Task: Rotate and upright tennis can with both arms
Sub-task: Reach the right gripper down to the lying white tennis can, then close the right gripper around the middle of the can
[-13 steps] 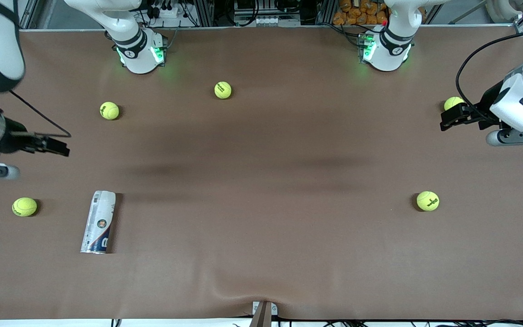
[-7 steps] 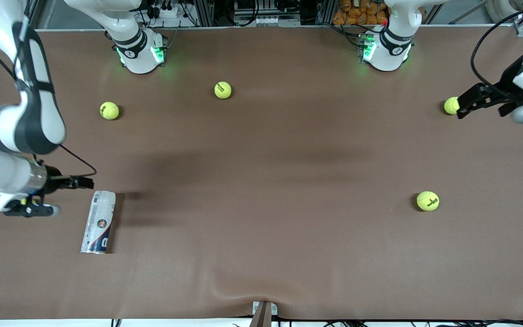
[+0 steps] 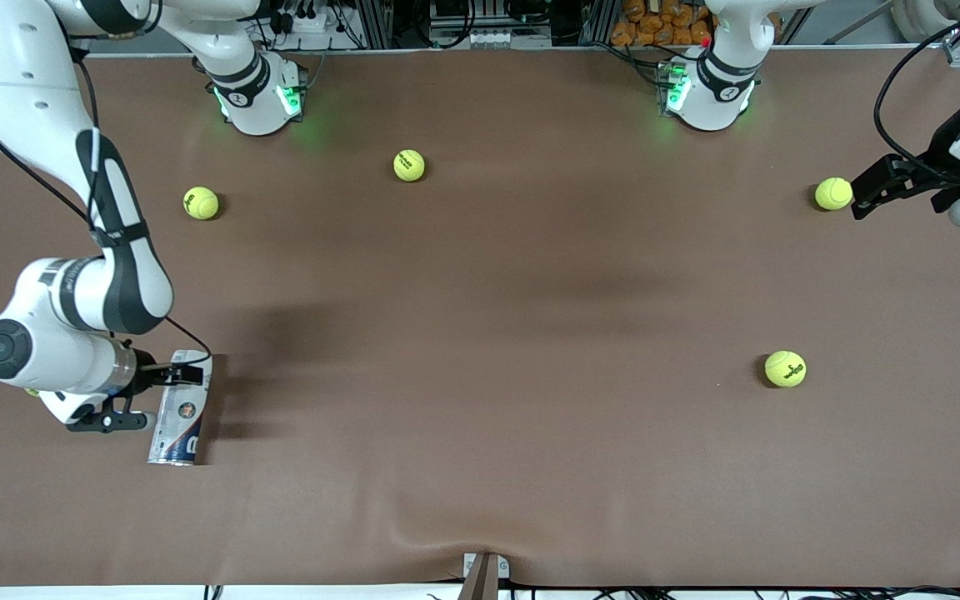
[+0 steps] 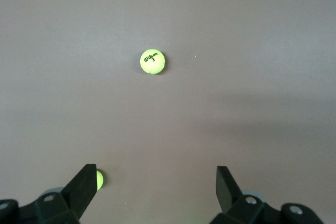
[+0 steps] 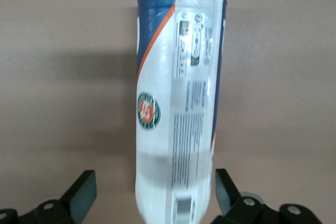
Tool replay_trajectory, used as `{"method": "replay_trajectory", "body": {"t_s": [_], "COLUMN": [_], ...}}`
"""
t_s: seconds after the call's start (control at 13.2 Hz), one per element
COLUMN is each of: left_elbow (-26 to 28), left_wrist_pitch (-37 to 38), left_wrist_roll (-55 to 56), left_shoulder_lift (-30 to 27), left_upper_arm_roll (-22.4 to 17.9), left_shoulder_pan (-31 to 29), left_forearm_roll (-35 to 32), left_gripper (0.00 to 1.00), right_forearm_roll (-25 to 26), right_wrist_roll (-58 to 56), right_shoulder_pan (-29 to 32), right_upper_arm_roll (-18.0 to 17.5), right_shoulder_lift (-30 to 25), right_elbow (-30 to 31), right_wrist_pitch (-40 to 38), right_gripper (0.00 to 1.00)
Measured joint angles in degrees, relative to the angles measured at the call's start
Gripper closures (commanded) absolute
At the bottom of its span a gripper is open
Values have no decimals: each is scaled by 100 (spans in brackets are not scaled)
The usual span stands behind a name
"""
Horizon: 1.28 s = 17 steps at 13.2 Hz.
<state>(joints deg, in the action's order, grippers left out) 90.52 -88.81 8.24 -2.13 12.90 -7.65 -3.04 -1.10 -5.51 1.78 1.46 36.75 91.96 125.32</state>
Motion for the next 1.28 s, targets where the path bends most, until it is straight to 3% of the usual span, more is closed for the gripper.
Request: {"method": "replay_trajectory", "body": {"t_s": [0.83,0.91,0.98,1.06,1.28], "left_elbow": [-2,-2,0,1,1], "left_wrist_pitch": [17,12,6,-6,-129], "left_wrist_roll": [0,0,0,0,0], "left_shoulder_lift": [0,3,15,41,133], "left_upper_arm_roll": [7,-3,-7,-9,-9], "left_shoulder_pan": [0,-2,-2,-2,-3], "left_forearm_roll": [195,195,195,195,195], "left_gripper": [0,0,0,0,0], "right_forearm_roll": [9,9,9,9,8], "right_wrist_roll": [-345,-346,-348,-349,-349], "right_shoulder_pan": [96,96,96,96,104], "right_upper_arm_roll": [34,35,35,34,37], "right_shoulder_lift": [599,638,676,711,736], "right_elbow": [-27,-28,-32,-41,-93], "right_wrist_pitch": [1002,1097,1150,1170,1174], "right_gripper": [0,9,38,53,53]}}
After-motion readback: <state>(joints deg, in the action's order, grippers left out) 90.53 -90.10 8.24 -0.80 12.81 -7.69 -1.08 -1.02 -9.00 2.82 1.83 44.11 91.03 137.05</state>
